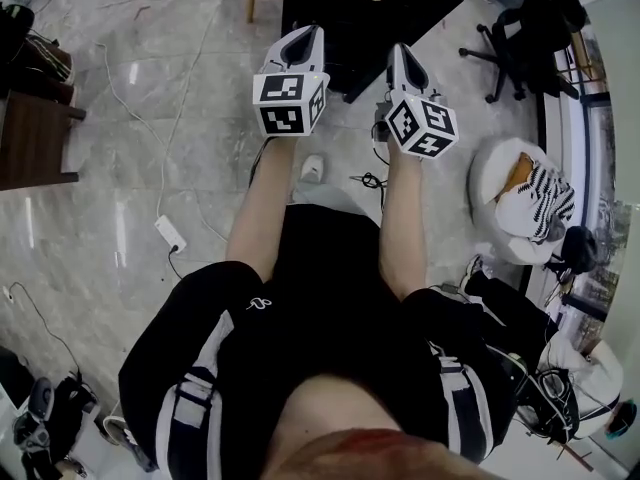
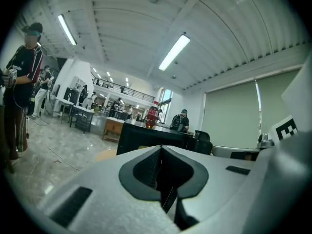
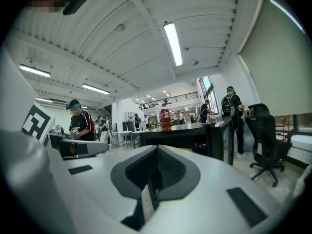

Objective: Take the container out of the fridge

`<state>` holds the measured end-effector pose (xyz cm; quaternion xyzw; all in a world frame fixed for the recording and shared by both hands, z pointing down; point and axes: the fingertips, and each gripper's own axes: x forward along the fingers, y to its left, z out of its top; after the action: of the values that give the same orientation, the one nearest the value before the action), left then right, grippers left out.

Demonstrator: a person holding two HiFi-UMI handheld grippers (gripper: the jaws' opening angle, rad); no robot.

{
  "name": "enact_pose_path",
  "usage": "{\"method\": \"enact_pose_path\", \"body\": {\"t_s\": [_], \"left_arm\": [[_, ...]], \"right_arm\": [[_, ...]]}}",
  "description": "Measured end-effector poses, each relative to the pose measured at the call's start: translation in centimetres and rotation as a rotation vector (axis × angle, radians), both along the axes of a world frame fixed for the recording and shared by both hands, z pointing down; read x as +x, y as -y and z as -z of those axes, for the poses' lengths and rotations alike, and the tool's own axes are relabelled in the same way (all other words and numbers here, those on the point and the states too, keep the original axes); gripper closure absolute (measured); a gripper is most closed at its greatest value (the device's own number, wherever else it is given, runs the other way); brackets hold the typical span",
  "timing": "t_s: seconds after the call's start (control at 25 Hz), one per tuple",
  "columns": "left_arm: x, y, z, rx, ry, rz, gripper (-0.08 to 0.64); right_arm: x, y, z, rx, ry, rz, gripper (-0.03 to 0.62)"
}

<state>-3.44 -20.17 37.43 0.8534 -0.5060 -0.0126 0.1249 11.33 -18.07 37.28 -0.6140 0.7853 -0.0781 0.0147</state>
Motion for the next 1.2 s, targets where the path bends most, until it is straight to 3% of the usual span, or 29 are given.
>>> {"method": "enact_pose_path", "body": {"t_s": [0.48, 0.64, 0.76, 0.96, 1.2], "left_arm": [[4.4, 8.5, -2.3, -0.016, 0.103, 0.024, 0.551], [6.7, 9.3, -3.2, -0.011, 0.207, -0.009, 0.551], [8.0, 10.1, -3.2, -0.022, 0.161, -0.031, 0.55], [7.7, 11.3, -4.1, -0.046, 0.153, -0.011, 0.551], [7.9, 11.9, -4.6, -0.053, 0.139, -0.003, 0.55]], "right_arm": [[5.5, 10.1, -1.6, 0.012, 0.033, 0.008, 0.58], [7.3, 10.8, -1.8, 0.009, 0.031, 0.001, 0.58], [8.7, 11.5, -2.0, 0.012, 0.036, -0.021, 0.58], [7.5, 12.1, -2.8, 0.002, -0.037, 0.028, 0.58], [5.6, 13.8, -3.6, -0.021, -0.201, 0.106, 0.578]]}}
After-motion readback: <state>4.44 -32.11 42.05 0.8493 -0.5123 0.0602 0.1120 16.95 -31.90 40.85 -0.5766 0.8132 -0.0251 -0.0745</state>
